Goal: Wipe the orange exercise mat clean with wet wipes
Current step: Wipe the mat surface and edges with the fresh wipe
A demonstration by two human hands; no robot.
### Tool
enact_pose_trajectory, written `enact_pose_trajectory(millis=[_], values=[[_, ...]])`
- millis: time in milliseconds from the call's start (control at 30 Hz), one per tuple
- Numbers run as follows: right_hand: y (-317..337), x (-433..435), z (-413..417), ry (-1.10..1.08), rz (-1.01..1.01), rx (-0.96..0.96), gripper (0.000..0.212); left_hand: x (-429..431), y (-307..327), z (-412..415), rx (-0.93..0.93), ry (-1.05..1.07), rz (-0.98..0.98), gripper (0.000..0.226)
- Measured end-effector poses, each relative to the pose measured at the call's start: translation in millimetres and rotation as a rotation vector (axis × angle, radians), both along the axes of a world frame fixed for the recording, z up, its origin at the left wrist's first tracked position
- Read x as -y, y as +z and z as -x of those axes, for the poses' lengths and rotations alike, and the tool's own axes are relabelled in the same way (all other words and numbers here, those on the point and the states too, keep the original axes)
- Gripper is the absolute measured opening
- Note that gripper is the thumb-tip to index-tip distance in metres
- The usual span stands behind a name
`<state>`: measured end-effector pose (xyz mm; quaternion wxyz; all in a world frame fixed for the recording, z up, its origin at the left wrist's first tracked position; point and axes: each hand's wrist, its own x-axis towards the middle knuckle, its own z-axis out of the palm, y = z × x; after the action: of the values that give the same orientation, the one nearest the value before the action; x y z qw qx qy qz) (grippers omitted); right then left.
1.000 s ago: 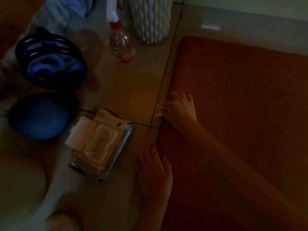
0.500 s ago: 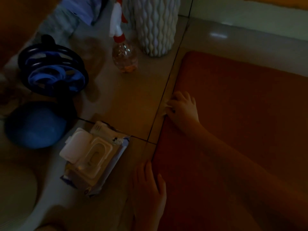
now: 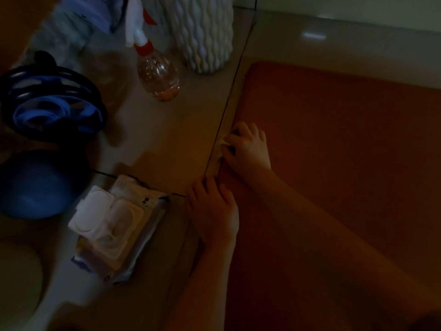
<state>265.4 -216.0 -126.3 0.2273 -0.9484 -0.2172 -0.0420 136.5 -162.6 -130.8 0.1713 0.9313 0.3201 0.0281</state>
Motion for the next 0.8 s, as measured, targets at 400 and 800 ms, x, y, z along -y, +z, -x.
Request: enact_pose_trajectory(millis=[400,800], values=[[21,-6,-57,-0.013,0.239,-0.102,0.03,0,0,1,-0.027,-0.049,0.002,0.046],[20,-3,-164,-0.095,0.271,-0.056,0.034,14,-2,-128,0.036,0.032,-0.036,0.051]])
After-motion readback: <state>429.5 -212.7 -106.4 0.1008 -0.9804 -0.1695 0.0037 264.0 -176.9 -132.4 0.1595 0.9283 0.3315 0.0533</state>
